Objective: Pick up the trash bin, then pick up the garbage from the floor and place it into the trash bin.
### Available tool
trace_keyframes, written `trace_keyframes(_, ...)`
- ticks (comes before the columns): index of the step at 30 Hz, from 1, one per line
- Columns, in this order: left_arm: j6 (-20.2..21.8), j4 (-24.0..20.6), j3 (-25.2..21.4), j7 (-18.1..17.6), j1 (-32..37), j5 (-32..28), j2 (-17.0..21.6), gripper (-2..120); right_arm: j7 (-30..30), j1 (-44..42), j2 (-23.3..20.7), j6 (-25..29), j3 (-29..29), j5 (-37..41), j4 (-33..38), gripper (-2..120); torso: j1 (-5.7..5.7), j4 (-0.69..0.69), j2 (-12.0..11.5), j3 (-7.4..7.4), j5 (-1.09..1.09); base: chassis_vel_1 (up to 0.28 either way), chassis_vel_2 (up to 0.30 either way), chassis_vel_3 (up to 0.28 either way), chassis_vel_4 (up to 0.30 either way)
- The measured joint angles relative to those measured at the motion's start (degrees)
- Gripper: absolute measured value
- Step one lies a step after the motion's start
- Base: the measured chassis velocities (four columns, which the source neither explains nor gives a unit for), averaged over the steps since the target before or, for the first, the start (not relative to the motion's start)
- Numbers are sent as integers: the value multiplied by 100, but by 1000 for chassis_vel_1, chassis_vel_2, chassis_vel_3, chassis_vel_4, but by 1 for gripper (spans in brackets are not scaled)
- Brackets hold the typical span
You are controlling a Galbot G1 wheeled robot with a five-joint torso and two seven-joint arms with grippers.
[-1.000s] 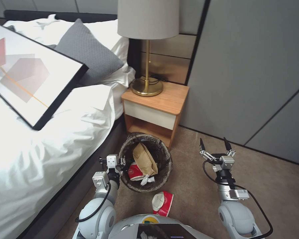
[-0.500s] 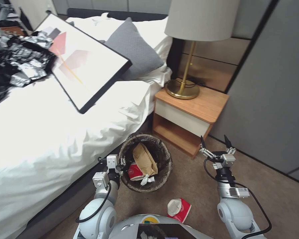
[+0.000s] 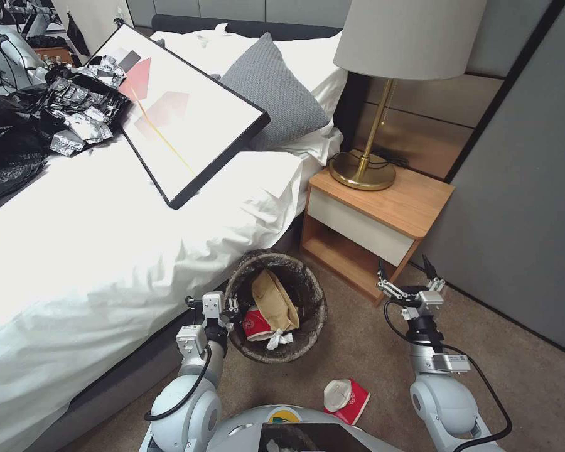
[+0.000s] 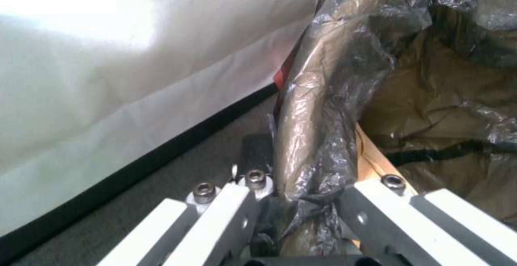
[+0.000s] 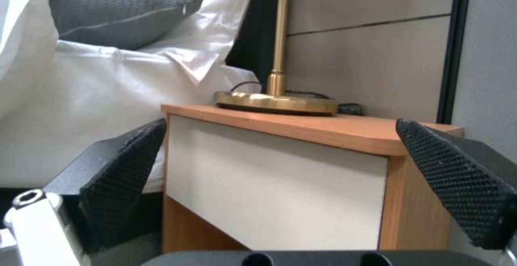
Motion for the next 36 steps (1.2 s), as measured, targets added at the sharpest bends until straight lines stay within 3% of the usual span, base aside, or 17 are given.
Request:
trace_keyframes(18,11,-27,1,-14,-6,-3,2,3,-47,57,8,93,-32,-7,-69,100,-1,0,0,-1,2,120,-110,-109,121)
trace_keyframes(36,21,-99,-13,-24,1,-7,6,3,61,256,-31,239,-93,-473,-156,100,0,-1,0,0,0,-8,1,10,-1)
